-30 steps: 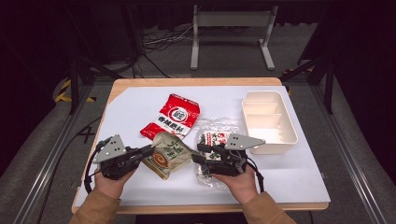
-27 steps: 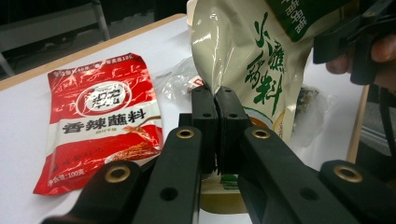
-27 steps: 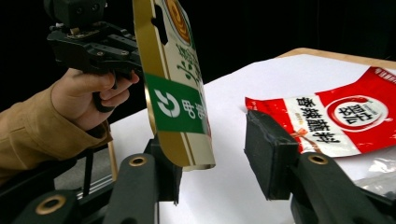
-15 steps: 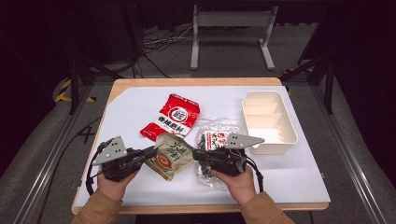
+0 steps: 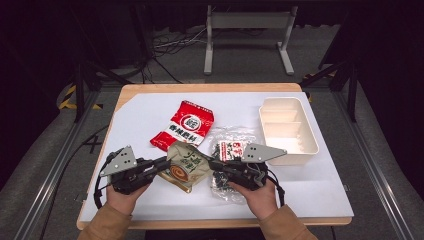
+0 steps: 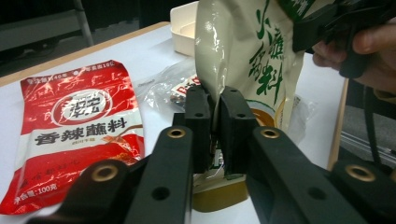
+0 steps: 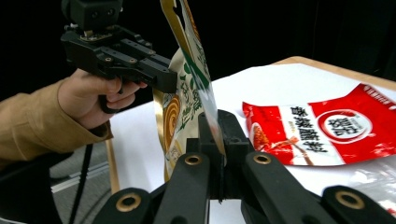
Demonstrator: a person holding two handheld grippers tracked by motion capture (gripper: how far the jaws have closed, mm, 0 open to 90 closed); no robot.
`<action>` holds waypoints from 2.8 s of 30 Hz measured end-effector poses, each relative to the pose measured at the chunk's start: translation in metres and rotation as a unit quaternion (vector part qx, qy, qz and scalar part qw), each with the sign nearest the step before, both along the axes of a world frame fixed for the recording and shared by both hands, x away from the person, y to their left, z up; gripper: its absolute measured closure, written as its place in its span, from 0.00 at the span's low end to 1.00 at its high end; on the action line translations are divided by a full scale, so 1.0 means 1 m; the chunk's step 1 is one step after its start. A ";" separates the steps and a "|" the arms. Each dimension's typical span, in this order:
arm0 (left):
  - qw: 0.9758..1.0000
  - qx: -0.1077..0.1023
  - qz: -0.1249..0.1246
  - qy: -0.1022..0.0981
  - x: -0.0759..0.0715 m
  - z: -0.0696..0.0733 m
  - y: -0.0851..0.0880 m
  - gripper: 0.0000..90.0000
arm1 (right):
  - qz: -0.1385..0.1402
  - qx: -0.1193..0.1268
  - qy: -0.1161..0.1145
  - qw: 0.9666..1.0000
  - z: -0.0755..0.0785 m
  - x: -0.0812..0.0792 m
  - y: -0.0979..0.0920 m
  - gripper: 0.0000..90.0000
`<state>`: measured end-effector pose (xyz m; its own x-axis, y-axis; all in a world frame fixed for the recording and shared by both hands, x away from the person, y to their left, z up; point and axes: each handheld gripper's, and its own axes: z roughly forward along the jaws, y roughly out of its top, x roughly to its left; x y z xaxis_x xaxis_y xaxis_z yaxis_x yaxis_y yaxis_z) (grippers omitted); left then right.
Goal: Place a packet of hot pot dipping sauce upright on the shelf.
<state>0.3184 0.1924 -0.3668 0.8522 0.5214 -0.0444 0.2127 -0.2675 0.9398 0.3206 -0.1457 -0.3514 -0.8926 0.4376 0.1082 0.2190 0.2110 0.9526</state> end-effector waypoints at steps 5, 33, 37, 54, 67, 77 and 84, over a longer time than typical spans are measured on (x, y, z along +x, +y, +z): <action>1.000 0.013 0.013 0.001 0.001 -0.002 0.000 0.78 | -0.006 -0.060 -0.051 0.997 0.013 -0.004 -0.002 1.00; 0.999 0.014 0.029 0.027 0.008 -0.011 0.013 0.71 | -0.108 -0.145 -0.103 0.978 0.065 0.019 -0.072 1.00; 0.999 0.017 0.031 0.033 0.010 -0.013 0.014 0.67 | -0.120 -0.151 -0.106 0.976 0.071 0.023 -0.081 1.00; 0.997 0.029 0.047 0.052 0.014 -0.017 0.015 0.60 | -0.155 -0.162 -0.114 0.968 0.094 0.046 -0.106 1.00; 0.996 0.036 0.052 0.056 0.016 -0.019 0.017 0.54 | -0.185 -0.170 -0.113 0.961 0.106 0.069 -0.127 1.00; 0.995 0.038 0.060 0.064 0.012 -0.021 0.022 0.53 | -0.209 -0.174 -0.104 0.957 0.108 0.083 -0.142 1.00; 0.995 0.041 0.061 0.063 0.013 -0.021 0.022 0.53 | -0.226 -0.175 -0.099 0.953 0.108 0.096 -0.151 1.00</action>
